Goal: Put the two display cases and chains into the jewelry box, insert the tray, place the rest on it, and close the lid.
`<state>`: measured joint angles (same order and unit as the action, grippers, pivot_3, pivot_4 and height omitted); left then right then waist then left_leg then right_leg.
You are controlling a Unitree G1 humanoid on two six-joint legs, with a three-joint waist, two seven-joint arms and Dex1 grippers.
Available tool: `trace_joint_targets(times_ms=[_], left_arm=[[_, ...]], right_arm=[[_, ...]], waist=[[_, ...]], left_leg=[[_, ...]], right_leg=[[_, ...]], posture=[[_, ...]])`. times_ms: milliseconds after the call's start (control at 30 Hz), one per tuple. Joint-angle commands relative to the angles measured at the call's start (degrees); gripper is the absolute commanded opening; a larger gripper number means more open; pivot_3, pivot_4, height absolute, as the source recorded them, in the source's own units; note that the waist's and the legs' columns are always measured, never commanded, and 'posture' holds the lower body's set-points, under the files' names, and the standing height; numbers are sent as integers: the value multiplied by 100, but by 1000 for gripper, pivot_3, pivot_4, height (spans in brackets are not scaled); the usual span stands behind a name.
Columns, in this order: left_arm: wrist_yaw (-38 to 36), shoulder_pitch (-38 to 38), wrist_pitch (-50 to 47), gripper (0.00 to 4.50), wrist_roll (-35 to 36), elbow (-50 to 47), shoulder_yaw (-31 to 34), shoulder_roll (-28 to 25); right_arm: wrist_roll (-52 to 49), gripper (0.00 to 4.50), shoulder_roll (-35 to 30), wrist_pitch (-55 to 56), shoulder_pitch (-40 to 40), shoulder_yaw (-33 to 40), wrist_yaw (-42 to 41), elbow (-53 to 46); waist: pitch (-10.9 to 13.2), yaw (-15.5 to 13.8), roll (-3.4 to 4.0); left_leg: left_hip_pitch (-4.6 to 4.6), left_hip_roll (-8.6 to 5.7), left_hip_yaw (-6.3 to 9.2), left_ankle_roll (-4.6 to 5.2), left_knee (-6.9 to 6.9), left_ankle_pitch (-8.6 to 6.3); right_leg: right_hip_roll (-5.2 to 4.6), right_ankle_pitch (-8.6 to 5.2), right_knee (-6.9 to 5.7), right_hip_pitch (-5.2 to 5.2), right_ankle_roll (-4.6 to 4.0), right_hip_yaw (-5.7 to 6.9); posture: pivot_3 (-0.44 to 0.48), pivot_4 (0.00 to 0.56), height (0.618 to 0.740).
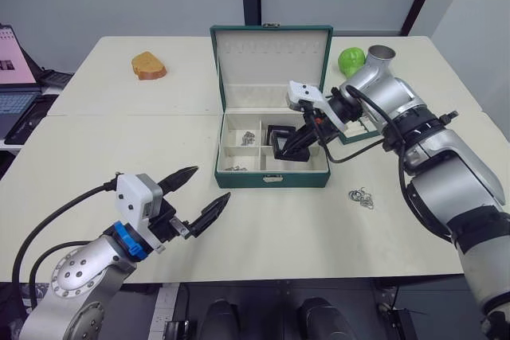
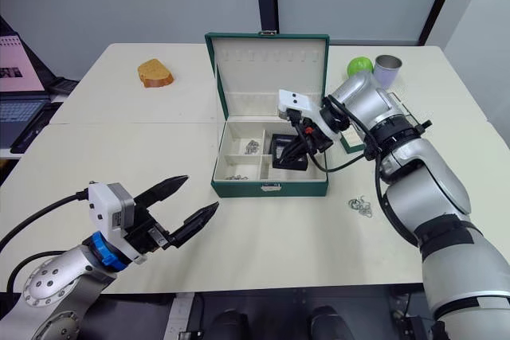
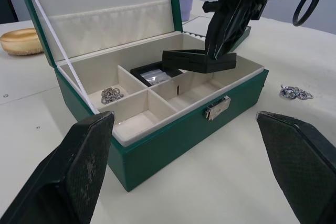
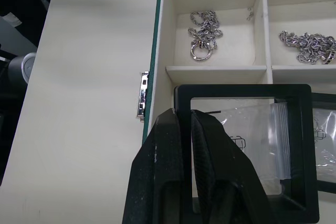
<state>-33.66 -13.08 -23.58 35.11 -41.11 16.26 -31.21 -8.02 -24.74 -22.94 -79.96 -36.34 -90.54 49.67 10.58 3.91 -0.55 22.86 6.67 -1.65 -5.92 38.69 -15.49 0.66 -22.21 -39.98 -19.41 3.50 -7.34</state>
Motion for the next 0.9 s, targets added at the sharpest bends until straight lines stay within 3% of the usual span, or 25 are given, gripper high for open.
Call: trace_joint_targets(times_ms=[33, 400, 900], left_arm=[[81, -35, 116, 4500, 11, -260, 74, 14], [121, 43, 126, 4500, 16, -219, 18, -22], [136, 106, 76, 4500, 23, -224, -37, -27]], right_arm=[[-170, 34, -9, 46, -158, -82, -196, -94], [-150, 34, 4, -59, 17, -298, -196, -233], [527, 34, 361, -314, 70, 153, -156, 67]], waist=[[0, 8, 0], [0, 31, 0], [0, 55, 0]], left_leg=[[0, 0, 0, 0, 0, 0], [0, 0, 1, 0, -4, 0], [0, -1, 1, 0, -9, 0]], right_leg=[[0, 0, 0, 0, 0, 0], [1, 0, 0, 0, 0, 0], [1, 0, 1, -2, 0, -1]], posture=[[0, 150, 740], [0, 150, 740], [0, 150, 740]])
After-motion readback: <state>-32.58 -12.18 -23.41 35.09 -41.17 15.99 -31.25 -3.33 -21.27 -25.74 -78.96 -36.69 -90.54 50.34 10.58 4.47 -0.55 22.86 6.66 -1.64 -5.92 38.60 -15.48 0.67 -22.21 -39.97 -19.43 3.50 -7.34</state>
